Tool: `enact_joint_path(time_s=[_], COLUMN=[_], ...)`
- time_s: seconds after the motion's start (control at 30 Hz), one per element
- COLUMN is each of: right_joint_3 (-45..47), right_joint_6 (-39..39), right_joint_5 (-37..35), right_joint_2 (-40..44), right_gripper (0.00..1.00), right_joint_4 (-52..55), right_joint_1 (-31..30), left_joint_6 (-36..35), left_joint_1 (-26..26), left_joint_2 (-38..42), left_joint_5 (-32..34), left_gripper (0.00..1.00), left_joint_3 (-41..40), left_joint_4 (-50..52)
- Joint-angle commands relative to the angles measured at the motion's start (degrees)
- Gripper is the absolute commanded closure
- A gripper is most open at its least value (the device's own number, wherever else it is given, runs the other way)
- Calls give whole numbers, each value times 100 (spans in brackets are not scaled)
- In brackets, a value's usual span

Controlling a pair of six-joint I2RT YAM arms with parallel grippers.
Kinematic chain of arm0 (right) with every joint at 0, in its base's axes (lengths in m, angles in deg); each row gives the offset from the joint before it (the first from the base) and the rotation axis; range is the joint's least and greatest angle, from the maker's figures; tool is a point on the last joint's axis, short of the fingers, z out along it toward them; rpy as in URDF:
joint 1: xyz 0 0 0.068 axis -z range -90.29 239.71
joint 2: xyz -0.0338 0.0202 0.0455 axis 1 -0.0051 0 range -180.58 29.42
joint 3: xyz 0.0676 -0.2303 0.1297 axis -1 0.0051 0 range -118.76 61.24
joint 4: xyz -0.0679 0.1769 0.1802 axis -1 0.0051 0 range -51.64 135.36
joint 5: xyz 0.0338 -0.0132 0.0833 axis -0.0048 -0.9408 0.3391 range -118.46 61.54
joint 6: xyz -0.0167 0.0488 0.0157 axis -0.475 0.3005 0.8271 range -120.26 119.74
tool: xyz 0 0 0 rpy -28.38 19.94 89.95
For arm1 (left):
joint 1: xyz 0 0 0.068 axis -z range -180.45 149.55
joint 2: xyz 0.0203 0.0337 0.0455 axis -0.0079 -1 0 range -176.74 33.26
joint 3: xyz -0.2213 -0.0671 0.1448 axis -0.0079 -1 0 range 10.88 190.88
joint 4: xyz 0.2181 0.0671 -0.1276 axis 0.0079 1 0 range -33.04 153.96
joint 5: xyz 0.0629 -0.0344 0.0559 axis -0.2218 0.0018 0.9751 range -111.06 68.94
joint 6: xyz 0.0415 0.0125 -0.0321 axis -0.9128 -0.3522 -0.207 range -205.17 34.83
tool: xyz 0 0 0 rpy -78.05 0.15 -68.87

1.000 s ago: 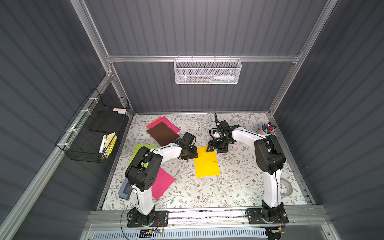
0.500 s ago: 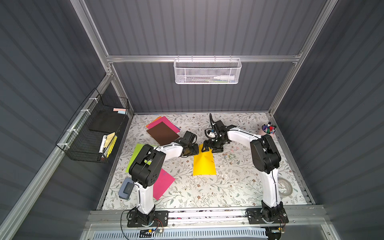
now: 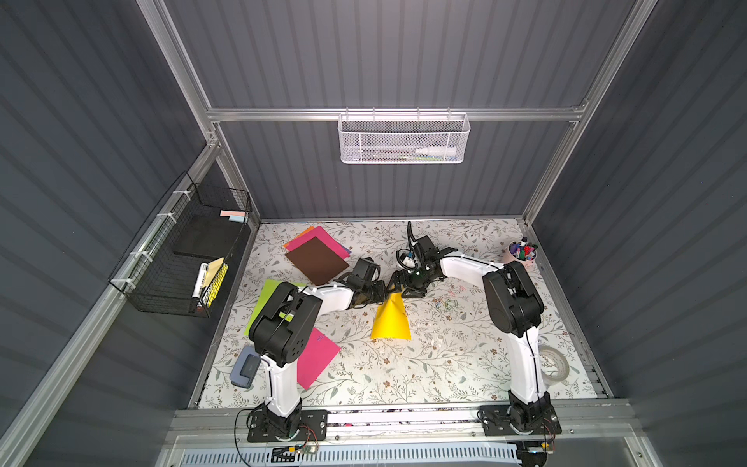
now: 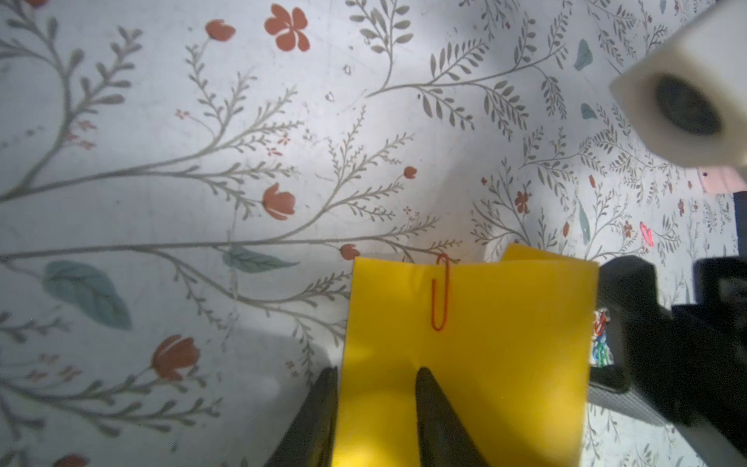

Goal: Unclip the paperclips from the documents
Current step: Pick up the document from the center of the board.

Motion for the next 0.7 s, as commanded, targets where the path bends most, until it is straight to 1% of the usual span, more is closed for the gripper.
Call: enact_joint_path(time_s=[0.0, 0.17, 0.2, 0.33, 0.37, 0.57, 0.67], right_joint_3=[200, 337, 353, 507, 542, 605, 619], right_joint_6=[514, 617, 592, 415, 344, 55, 89], right_joint_5=[-148, -88, -55, 122, 171, 511, 600], right_joint_2=[-257, -171, -157, 30, 87, 362, 540], right_gripper=[30, 53, 55, 70, 72, 73, 74], right_joint_4=[-148, -369, -376, -421, -441, -452, -509], right_joint_1=[50, 120, 132, 197, 214, 363, 431], left_joint_6=[84, 109, 108, 119, 127, 198, 172], left_joint_1=[34, 34, 36, 21, 5, -289, -433], left_joint_2=[-365, -249, -220, 107, 221, 1034, 1325], left_joint_5=[-191, -195, -194, -257, -224, -107, -180], left_gripper=[64, 64, 63, 57, 54, 35, 29], left_joint_3=[-480, -538, -533, -444, -384, 7, 2], left_joint_4=[1244, 1250, 1267, 1419, 1490, 1854, 1794])
